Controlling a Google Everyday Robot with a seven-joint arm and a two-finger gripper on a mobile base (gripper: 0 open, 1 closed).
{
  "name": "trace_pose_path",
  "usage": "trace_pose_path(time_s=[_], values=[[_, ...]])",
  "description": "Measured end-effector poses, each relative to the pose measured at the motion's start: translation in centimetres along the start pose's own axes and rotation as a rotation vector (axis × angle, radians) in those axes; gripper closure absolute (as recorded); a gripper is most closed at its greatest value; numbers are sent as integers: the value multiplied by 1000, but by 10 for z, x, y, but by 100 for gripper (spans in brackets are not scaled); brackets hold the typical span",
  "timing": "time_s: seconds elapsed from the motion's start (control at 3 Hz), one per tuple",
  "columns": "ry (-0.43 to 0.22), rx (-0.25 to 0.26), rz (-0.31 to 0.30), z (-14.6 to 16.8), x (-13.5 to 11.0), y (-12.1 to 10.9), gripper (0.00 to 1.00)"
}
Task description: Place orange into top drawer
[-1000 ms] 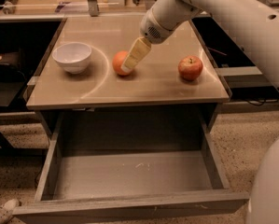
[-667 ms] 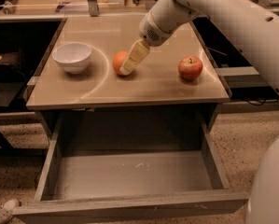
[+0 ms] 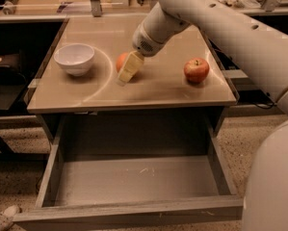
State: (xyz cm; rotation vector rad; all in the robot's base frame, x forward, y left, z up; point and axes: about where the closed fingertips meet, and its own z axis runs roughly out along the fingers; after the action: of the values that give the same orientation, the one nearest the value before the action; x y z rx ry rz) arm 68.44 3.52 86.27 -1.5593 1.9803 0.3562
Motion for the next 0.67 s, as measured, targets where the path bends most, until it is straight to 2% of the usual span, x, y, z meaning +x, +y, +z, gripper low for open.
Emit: trace_pose_path(time_s=[0.67], values=[[7, -13, -53, 17, 3, -18, 0]])
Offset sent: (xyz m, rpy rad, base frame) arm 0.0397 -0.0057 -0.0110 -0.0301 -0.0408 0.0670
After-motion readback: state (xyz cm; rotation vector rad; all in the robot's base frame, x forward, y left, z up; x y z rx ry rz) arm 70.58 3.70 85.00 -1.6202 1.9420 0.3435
